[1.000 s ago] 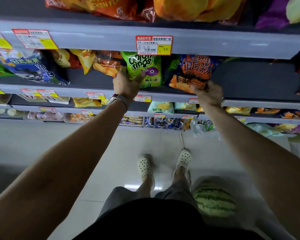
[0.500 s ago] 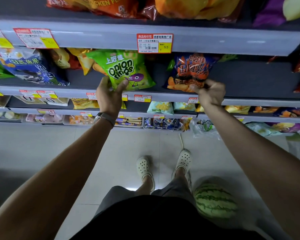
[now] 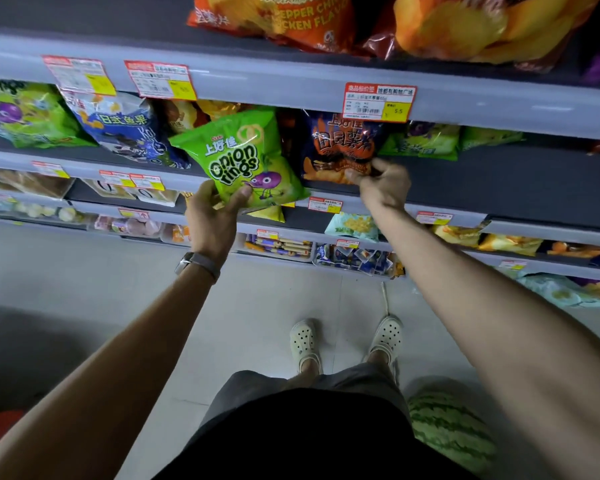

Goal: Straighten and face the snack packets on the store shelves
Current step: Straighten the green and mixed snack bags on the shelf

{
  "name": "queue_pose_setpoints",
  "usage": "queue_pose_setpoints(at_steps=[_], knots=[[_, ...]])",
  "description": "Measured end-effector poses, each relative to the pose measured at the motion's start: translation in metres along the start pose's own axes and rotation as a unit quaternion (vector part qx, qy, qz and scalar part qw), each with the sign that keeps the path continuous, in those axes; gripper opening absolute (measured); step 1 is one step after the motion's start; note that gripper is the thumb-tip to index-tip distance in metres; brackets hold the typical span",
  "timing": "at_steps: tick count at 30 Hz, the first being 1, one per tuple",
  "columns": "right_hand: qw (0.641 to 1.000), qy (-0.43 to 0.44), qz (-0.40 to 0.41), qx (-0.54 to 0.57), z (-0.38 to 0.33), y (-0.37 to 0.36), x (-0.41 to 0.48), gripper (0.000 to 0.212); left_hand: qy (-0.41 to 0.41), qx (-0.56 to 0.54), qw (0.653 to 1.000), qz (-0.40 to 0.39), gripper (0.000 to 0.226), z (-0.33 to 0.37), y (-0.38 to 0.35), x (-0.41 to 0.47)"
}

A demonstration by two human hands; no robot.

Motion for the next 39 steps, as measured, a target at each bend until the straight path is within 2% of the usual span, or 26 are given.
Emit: queue_pose_setpoints(at_steps=[3,9,13,18,21,24,28,31,34,37,39], knots=[[1.0,-0.028,-0.003,0.015,-0.004,-0.012,0.004,0.05,-0.016,0.019,1.0,-0.008,0.02,0.005,0.006,-0.007],[0.998,-0.042,-0.029,-0.028,-0.002,-0.011,0.011,0.051,0.0,0.025,1.0,-0.001,0.029,-0.003,0.009,-0.01],[0.997,-0.013,-0.047,-0.059,0.001,-0.012,0.013,0.04,-0.007,0.024,0.999,-0.034,0.035,0.0,-0.003,-0.012],[0.999,-0.001,-0.047,0.012,0.011,0.002,0.003,0.053,-0.047,0.063,0.993,-0.088,0.024,0.018,-0.019,-0.015],[1.0,0.001,-0.031,-0.001,0.027,0.022,-0.01,0.054,-0.051,0.069,0.99,-0.116,0.025,0.026,-0.032,-0.023],[0.997,0.001,-0.072,-0.023,0.05,0.045,-0.031,0.047,-0.037,0.065,0.986,-0.15,0.029,0.035,-0.054,-0.033],[0.994,0.001,-0.112,0.015,0.075,0.074,-0.055,0.03,-0.044,0.061,0.981,-0.178,0.035,0.055,-0.096,-0.047],[0.994,-0.019,-0.088,0.061,0.087,0.096,-0.056,0.014,-0.054,0.073,0.975,-0.201,0.039,0.076,-0.133,-0.055],[0.996,-0.002,-0.042,0.084,0.09,0.119,-0.042,0.003,-0.055,0.074,0.971,-0.219,0.049,0.095,-0.166,-0.057],[0.998,0.025,-0.014,0.059,0.086,0.135,-0.02,0.016,-0.055,0.076,0.966,-0.241,0.047,0.109,-0.201,-0.051],[0.999,0.029,0.0,0.041,0.082,0.143,-0.002,0.017,-0.065,0.08,0.959,-0.263,0.048,0.117,-0.222,-0.044]])
Point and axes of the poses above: each hand's wrist, its own x-axis towards the middle knuckle, its own y-axis out of the back of the hand, z = x × y, the point moved 4 cm from there along x, towards the middle knuckle, and after that the axes turned 7 degrees about -y, right-handed, at the moved point
